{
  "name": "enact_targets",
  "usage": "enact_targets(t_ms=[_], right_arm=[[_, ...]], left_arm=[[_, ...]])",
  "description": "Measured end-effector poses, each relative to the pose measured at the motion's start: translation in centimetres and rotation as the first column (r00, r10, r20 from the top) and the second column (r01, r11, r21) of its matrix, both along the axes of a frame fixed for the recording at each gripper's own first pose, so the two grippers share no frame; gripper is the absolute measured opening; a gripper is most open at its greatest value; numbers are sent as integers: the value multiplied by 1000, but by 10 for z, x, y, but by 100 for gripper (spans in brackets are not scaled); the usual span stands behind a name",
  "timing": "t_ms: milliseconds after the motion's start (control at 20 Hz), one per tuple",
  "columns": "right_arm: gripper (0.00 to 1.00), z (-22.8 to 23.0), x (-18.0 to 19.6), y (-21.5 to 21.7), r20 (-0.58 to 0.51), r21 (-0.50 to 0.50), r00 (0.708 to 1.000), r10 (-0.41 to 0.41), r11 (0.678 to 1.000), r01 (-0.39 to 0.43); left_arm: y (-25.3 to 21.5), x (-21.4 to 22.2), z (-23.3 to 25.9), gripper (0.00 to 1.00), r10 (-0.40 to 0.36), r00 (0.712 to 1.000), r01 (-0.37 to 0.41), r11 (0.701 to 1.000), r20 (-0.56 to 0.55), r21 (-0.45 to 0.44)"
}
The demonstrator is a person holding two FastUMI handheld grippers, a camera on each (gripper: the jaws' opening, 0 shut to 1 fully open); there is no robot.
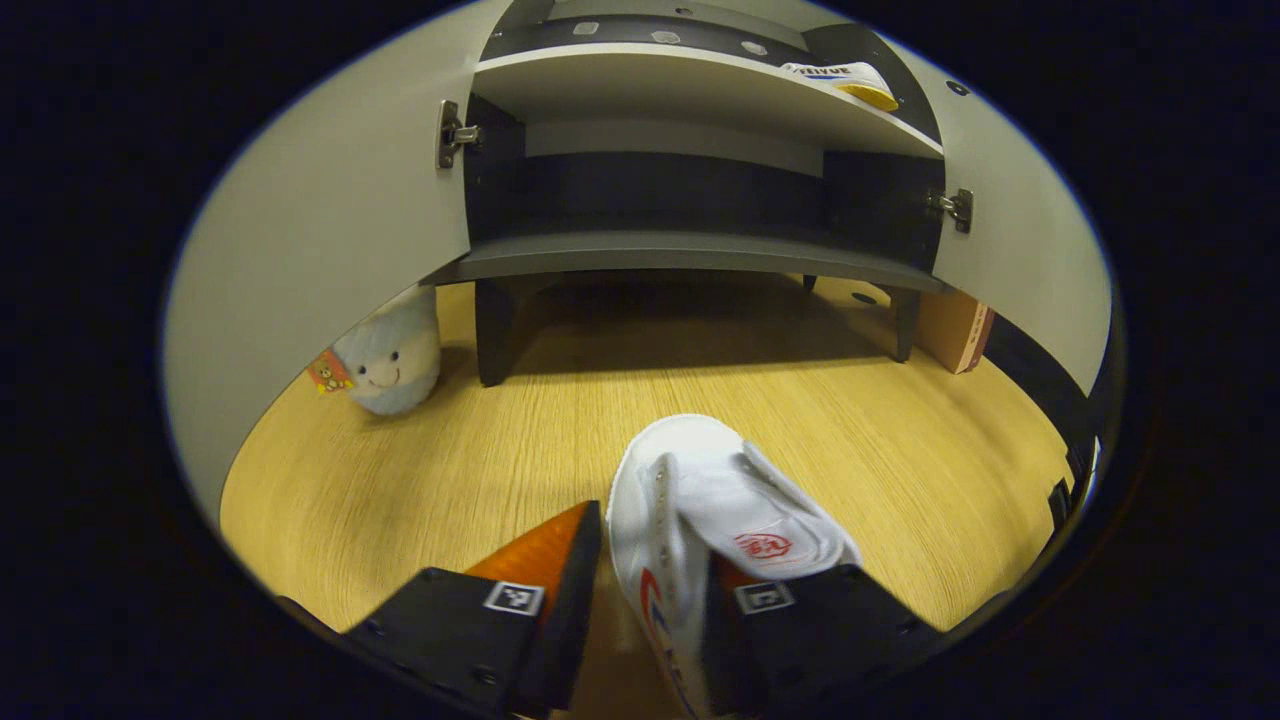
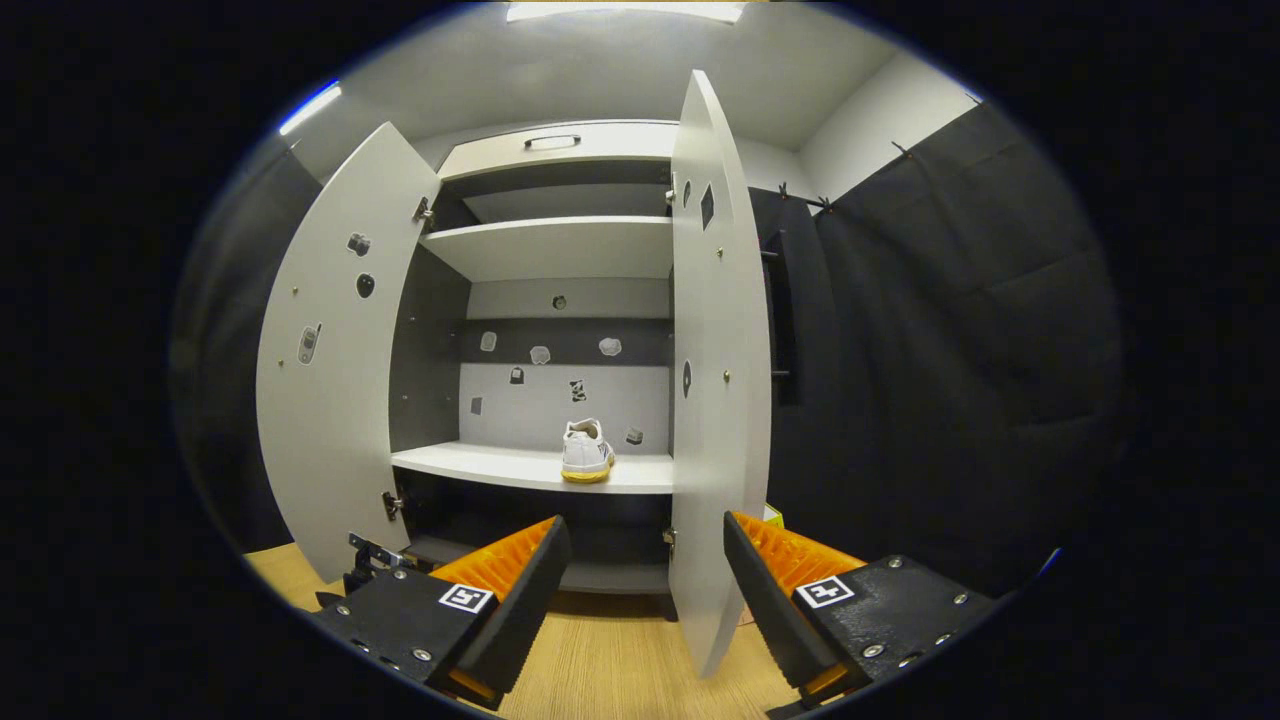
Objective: Grab one shoe with the right hand and put it into the shoe cabinet, grab the other shoe with the left hand and put it into the shoe cabinet; then close the right door with the right hand and the left door with the left hand.
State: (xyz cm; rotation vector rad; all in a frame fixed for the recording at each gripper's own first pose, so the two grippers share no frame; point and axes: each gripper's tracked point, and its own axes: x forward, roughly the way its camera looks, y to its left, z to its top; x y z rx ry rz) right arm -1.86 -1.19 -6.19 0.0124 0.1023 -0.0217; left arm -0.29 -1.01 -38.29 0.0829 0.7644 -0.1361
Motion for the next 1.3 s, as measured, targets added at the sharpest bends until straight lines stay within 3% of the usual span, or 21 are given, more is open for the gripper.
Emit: enact_targets(t_ms=[100, 200, 300, 450, 600, 750, 800, 950, 1100, 1300], right_arm=[[94, 1, 3, 4, 4, 9, 1000, 9, 1000, -9], [94, 2, 4, 7, 6, 19, 1000, 20, 1000, -20], [94, 4, 7, 9, 10, 18, 1000, 26, 999, -26], [94, 4, 10, 12, 14, 16, 999, 29, 999, -29], [94, 1, 9, 19, 2, 36, 999, 52, 998, -52], [94, 1, 7, 22, 1, 46, 998, 60, 997, -60], [94, 2, 7, 22, 2, 49, 998, 59, 997, -59], [94, 6, 2, 21, 7, 54, 998, 55, 997, -55], [94, 9, -1, 15, 9, 59, 999, 39, 997, -39], [94, 11, -8, 0, 6, 40, 1000, -6, 999, 5]], left_arm=[[5, -1, 12, 21, 20, 1000, -21, 999, 20, 33], [-1, -6, 44, 14, 32, 998, -32, 999, 49, -16], [-10, -4, 107, 14, 45, 992, -40, 998, 121, -44], [-18, 19, 224, 14, 48, 968, -46, 999, 248, -12], [-24, 68, 319, 14, 62, 945, -48, 997, 321, -53], [-33, 136, 382, 14, 57, 924, -11, 992, 377, -124], [-41, 145, 386, 14, 47, 922, 1, 992, 385, -124], [-50, 236, 409, 14, 49, 917, 5, 991, 397, -135], [-58, 306, 386, 14, 35, 931, -4, 996, 364, -86], [-60, 365, 336, 14, 88, 961, -62, 992, 262, -106]])
